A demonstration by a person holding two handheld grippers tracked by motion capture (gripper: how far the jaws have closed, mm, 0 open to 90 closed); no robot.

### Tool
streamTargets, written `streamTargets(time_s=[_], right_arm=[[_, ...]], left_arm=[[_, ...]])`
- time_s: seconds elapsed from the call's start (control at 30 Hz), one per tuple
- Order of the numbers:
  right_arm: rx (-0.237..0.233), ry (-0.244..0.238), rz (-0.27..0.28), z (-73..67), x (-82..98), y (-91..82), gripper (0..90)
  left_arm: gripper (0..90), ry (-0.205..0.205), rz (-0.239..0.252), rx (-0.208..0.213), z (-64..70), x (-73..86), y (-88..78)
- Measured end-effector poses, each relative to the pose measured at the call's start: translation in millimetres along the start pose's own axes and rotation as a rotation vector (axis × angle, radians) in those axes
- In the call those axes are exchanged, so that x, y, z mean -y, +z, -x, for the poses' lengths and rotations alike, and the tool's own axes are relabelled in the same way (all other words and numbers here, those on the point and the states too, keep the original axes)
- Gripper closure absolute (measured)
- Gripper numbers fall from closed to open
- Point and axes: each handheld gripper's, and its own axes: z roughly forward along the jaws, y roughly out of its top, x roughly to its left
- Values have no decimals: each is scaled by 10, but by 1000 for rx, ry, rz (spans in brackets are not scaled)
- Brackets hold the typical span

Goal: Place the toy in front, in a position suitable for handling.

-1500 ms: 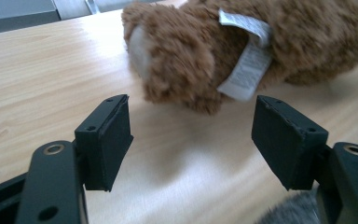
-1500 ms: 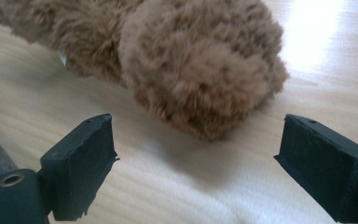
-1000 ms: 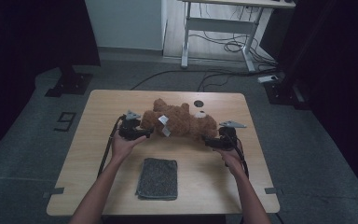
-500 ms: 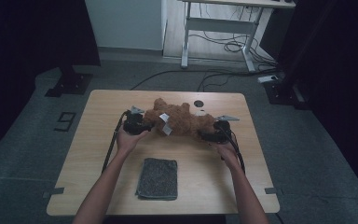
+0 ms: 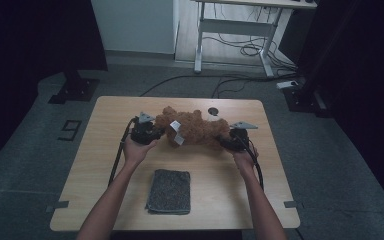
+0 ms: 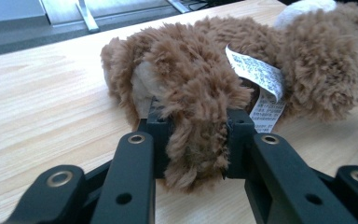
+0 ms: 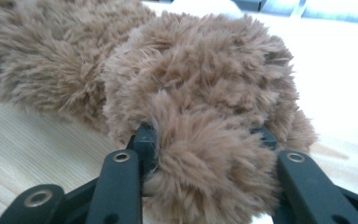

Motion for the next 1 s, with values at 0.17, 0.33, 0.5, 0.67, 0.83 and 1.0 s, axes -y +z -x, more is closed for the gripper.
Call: streamTargets(time_s=[0.17,0.33,0.5,0.67,0.83,1.0], right_arm=[[-21,-23,39,-76,-60,-140,609],[-50,-36,89,-140,-74,-316,610],[-101,-24,80,-150,49,-335,607],[-104,-19,38,-135,219,-275,590],[-88,4,38,-107,347,-286,459],[-51,19,67,-145,391,-400,301]], left_arm=[[703,-9,42,29,16,0,-212],[703,-1,85,55,79,77,-465],[702,-1,84,76,140,242,-581],[700,-20,45,84,130,434,-482],[692,-37,51,101,136,522,-461],[688,-58,50,102,152,565,-477]])
